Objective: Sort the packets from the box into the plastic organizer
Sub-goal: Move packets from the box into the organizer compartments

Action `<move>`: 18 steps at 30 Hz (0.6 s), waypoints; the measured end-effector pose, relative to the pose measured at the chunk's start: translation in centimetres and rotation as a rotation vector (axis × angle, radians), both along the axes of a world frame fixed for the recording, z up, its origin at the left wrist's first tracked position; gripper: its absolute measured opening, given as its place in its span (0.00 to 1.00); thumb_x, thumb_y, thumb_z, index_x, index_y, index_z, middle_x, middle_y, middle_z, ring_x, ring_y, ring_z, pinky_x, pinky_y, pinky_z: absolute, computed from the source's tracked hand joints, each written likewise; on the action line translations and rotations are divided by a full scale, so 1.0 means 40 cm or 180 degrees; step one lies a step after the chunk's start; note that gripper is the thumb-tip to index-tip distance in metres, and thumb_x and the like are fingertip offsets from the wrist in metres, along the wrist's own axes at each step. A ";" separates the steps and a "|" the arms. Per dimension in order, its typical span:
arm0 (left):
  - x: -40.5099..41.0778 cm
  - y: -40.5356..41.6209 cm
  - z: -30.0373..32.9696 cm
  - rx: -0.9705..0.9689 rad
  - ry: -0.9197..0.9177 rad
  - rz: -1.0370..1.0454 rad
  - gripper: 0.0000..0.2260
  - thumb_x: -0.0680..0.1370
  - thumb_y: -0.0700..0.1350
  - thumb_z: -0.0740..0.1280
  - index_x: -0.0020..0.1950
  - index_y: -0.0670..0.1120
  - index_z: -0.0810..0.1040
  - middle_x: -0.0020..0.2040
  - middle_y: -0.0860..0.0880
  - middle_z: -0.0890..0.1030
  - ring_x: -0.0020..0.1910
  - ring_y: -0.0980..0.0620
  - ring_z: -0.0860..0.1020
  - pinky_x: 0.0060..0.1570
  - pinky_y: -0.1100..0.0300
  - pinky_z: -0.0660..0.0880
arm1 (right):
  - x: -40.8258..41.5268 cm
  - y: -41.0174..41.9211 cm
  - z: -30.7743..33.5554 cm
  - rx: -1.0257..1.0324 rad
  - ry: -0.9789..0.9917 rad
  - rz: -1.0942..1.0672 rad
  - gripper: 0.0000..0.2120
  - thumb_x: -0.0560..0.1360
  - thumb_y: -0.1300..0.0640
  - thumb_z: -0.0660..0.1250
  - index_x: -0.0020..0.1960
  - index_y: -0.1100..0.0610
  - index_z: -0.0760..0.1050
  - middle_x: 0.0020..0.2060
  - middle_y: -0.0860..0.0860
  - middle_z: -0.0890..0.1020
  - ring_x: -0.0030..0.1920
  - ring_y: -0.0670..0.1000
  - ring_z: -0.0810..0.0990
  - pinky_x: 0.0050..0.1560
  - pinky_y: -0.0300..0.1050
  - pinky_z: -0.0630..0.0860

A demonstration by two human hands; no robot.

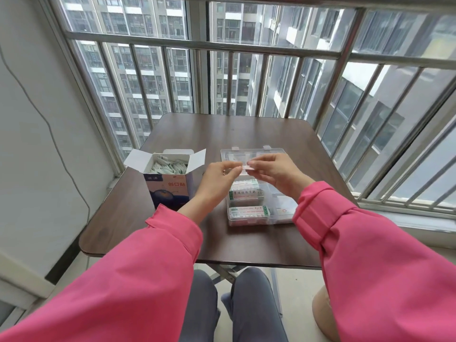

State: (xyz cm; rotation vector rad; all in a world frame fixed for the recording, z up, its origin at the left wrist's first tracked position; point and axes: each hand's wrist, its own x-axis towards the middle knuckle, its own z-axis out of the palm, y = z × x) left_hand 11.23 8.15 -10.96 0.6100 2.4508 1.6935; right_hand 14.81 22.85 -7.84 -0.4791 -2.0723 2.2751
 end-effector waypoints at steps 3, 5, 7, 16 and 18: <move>-0.004 0.016 0.005 -0.0350 0.0115 0.0198 0.13 0.78 0.42 0.64 0.61 0.43 0.78 0.60 0.46 0.80 0.60 0.51 0.76 0.64 0.58 0.69 | -0.005 0.008 -0.004 0.0572 0.0027 -0.0202 0.07 0.72 0.71 0.67 0.50 0.66 0.76 0.36 0.57 0.77 0.33 0.48 0.79 0.32 0.33 0.78; -0.009 0.022 0.006 -0.0618 0.0304 0.0288 0.12 0.78 0.39 0.64 0.60 0.43 0.79 0.58 0.46 0.80 0.58 0.49 0.76 0.61 0.59 0.69 | -0.011 0.014 -0.007 0.1167 0.0032 -0.0317 0.04 0.72 0.69 0.69 0.47 0.64 0.76 0.33 0.55 0.78 0.26 0.44 0.78 0.27 0.31 0.74; -0.013 0.024 0.007 -0.0827 0.0487 0.0349 0.11 0.77 0.36 0.64 0.58 0.42 0.80 0.57 0.45 0.81 0.57 0.48 0.77 0.59 0.62 0.69 | -0.018 0.017 -0.015 0.1845 0.0010 -0.0317 0.02 0.72 0.66 0.70 0.43 0.63 0.77 0.31 0.54 0.79 0.22 0.41 0.76 0.23 0.30 0.70; -0.049 0.049 0.015 -0.2061 0.0770 0.0017 0.11 0.76 0.32 0.62 0.54 0.38 0.81 0.55 0.38 0.78 0.57 0.40 0.75 0.56 0.55 0.70 | -0.046 0.007 -0.048 0.3479 -0.0312 -0.0011 0.01 0.70 0.58 0.72 0.40 0.55 0.81 0.40 0.54 0.84 0.44 0.53 0.81 0.47 0.47 0.77; -0.055 0.054 0.014 -0.2255 0.0868 0.0038 0.12 0.76 0.32 0.62 0.56 0.39 0.80 0.57 0.39 0.75 0.59 0.40 0.72 0.57 0.54 0.69 | -0.042 -0.003 -0.043 0.3770 -0.0401 0.0024 0.03 0.71 0.56 0.72 0.44 0.54 0.82 0.45 0.53 0.84 0.50 0.53 0.80 0.45 0.42 0.71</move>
